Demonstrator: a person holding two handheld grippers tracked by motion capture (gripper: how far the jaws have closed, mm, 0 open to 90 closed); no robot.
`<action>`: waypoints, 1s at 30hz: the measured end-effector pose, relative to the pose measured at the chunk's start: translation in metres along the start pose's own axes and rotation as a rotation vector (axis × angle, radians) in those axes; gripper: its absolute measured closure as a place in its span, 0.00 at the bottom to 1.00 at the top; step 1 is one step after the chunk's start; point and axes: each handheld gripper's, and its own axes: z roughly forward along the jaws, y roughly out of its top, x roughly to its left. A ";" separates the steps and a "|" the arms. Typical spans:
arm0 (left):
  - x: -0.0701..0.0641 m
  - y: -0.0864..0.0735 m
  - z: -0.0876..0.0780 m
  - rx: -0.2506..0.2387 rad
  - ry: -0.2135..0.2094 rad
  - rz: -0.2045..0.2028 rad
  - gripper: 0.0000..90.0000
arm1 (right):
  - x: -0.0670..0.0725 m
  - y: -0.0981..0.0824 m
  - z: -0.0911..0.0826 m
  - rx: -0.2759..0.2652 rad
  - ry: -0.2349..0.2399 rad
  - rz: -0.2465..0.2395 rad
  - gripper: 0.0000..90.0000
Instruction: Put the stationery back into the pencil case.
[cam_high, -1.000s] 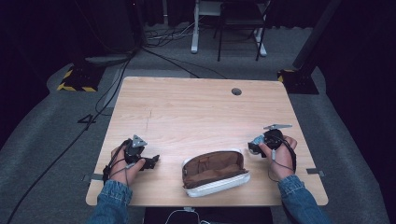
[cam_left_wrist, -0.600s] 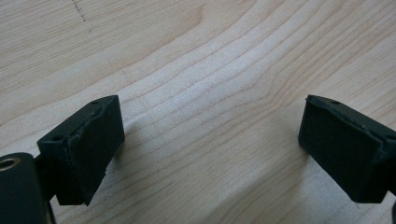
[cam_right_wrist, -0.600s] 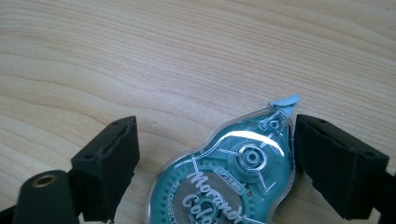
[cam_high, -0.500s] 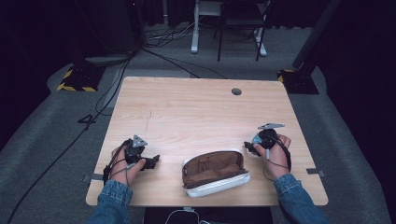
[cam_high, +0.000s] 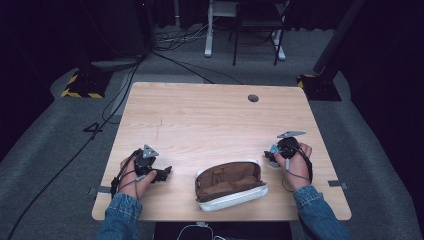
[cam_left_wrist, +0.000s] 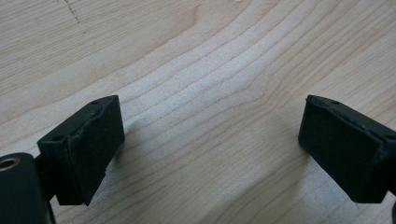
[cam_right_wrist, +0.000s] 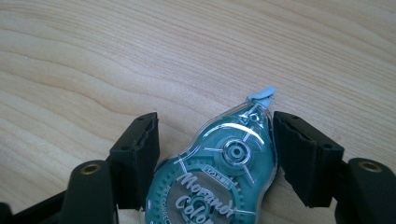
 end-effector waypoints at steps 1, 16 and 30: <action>0.000 0.000 0.000 0.001 0.001 0.003 0.08 | 0.000 0.000 0.000 0.004 0.003 -0.002 0.37; 0.000 0.000 0.000 0.001 0.002 0.010 0.08 | 0.003 -0.004 -0.013 0.128 -0.020 0.024 0.32; 0.000 0.000 0.000 0.000 0.000 0.011 0.08 | 0.000 -0.003 -0.016 0.138 -0.002 0.002 0.44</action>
